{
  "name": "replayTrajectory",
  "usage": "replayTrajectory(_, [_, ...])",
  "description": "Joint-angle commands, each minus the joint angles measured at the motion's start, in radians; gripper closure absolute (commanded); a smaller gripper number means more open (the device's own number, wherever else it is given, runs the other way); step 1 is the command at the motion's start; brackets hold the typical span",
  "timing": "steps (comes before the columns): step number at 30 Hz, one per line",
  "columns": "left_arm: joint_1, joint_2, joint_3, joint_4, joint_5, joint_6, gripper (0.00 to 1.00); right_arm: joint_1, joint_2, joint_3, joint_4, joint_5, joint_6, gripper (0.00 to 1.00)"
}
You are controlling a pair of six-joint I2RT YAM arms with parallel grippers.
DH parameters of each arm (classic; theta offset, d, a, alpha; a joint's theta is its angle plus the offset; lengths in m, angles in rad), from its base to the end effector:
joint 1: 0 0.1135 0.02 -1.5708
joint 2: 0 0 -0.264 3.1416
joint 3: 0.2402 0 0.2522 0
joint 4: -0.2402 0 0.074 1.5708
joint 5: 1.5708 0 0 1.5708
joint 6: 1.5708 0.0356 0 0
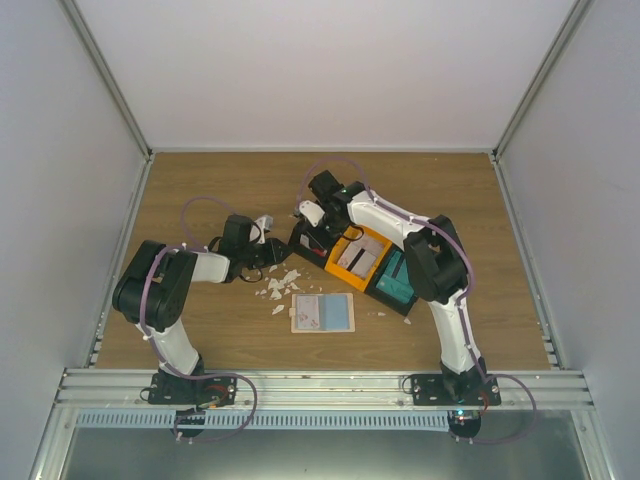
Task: Put the credit cards into the card holder
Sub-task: Pick up the credit card from the storage box.
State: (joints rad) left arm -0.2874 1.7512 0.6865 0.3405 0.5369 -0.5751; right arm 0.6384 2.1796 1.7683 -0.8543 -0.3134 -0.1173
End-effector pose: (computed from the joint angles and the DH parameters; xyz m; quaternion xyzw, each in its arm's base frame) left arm 0.2988 -0.1073 0.1188 -0.0182 0.8856 -0.3852 0.2587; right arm 0.3564 0.2781 0.1842 -0.3822 0.8987 0.1877 0.1053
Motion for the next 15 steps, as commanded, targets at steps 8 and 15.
replayTrajectory(8, [-0.006, -0.087, -0.002, 0.037, -0.009, 0.005, 0.74, -0.019, -0.164, 0.009, 0.114, 0.045, 0.111, 0.99])
replayTrajectory(15, [-0.009, -0.317, -0.045, -0.001, -0.049, -0.005, 0.66, -0.033, -0.357, -0.126, 0.218, -0.017, 0.256, 0.99])
